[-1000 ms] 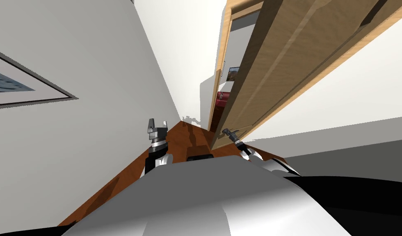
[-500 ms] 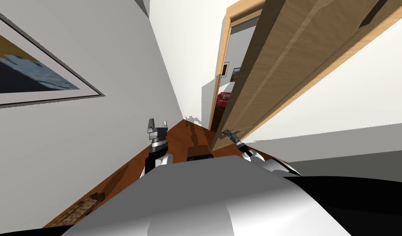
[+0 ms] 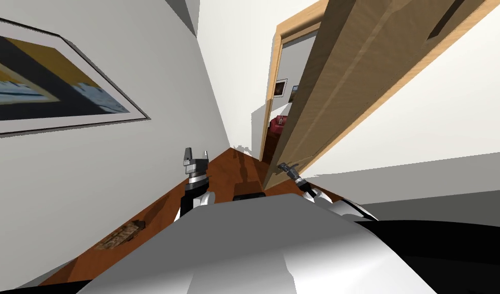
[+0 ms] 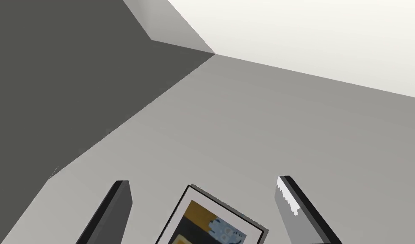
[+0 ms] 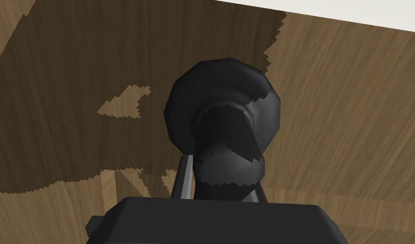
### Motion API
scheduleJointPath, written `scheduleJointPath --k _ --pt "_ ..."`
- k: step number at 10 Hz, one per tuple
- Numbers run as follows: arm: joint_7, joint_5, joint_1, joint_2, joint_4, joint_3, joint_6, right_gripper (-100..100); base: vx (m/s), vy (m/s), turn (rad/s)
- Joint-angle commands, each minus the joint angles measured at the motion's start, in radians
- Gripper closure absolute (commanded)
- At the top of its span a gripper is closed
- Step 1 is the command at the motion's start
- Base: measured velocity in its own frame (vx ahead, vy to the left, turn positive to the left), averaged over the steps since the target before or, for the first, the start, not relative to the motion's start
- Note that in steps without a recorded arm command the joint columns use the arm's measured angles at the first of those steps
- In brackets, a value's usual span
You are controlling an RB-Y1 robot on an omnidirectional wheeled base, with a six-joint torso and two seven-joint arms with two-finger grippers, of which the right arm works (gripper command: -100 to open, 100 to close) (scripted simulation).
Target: Pull the door open
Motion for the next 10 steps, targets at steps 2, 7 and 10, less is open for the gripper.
scheduleJointPath --k 2,7,10 --pt "-0.002 0.0 -0.001 -0.003 0.012 0.003 -0.015 100 -0.152 -0.084 0.169" --pt "-0.005 0.0 -0.004 -0.011 0.038 0.009 -0.047 100 -0.193 -0.1 0.157" --pt "-0.008 0.0 -0.005 -0.016 0.056 0.013 -0.069 100 -0.204 -0.122 0.185"
